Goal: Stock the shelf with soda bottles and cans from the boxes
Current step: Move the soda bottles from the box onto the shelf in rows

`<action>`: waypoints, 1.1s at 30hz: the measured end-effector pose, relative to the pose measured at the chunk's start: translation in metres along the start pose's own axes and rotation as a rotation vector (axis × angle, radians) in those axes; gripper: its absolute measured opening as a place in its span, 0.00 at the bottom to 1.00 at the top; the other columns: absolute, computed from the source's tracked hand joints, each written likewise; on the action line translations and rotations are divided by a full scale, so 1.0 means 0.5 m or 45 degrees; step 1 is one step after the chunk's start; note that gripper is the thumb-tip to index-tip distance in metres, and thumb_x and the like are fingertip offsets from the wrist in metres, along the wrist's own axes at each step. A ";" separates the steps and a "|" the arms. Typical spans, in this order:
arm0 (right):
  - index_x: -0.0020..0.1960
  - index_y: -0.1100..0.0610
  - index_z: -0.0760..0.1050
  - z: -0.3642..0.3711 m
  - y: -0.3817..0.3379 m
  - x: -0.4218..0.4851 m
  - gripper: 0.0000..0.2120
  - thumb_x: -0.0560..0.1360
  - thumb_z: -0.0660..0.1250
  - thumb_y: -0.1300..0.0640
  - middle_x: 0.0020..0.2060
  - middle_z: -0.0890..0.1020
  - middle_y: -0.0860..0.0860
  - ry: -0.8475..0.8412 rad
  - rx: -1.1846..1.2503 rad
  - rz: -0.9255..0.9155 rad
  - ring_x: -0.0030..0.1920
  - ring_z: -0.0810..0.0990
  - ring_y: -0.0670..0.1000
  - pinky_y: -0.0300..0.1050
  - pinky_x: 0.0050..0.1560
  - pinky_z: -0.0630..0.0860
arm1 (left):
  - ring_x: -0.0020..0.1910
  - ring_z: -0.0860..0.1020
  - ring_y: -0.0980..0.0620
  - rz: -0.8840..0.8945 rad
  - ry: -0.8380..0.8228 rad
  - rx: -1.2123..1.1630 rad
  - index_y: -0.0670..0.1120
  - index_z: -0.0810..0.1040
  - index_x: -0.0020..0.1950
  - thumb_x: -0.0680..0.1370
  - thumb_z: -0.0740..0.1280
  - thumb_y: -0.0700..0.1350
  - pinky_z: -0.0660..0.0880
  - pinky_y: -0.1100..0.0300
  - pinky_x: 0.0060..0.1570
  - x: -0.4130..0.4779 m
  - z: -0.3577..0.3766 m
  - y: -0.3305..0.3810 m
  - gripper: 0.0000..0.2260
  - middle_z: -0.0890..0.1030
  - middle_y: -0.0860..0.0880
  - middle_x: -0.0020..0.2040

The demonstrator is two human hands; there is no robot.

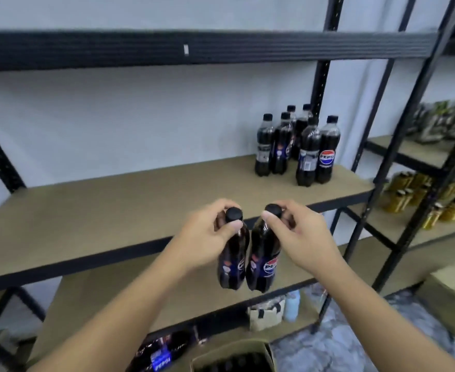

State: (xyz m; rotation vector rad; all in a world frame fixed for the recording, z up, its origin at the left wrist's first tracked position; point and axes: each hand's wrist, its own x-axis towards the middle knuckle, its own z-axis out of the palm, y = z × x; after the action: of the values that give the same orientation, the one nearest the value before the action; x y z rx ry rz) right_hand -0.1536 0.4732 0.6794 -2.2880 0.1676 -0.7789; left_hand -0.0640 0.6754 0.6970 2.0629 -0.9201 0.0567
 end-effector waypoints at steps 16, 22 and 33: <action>0.61 0.54 0.80 0.011 -0.038 0.347 0.15 0.80 0.67 0.45 0.33 0.74 0.45 -0.024 -0.090 -0.110 0.35 0.73 0.42 0.31 0.37 0.67 | 0.38 0.74 0.58 0.100 0.144 0.028 0.53 0.80 0.57 0.81 0.68 0.44 0.70 0.66 0.42 0.299 -0.112 -0.022 0.06 0.78 0.54 0.40; 0.64 0.55 0.78 0.059 0.034 0.486 0.15 0.82 0.65 0.49 0.37 0.75 0.42 -0.162 -0.081 -0.094 0.39 0.73 0.39 0.30 0.39 0.65 | 0.43 0.76 0.55 -0.119 0.177 0.021 0.55 0.79 0.58 0.82 0.64 0.45 0.70 0.59 0.43 0.429 -0.081 -0.075 0.07 0.78 0.55 0.43; 0.63 0.42 0.74 0.139 0.131 0.619 0.13 0.83 0.59 0.41 0.58 0.77 0.50 -0.347 0.189 -0.061 0.59 0.78 0.49 0.47 0.62 0.73 | 0.60 0.73 0.64 -0.165 0.281 -0.074 0.62 0.74 0.70 0.87 0.56 0.48 0.66 0.72 0.53 0.529 -0.038 -0.143 0.16 0.73 0.55 0.64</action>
State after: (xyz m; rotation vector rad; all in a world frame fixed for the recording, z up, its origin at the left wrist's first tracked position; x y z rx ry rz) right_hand 0.1439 0.3638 0.7469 -2.2353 -0.0684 -0.4790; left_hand 0.1788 0.5595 0.7530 2.0109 -0.6444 0.1827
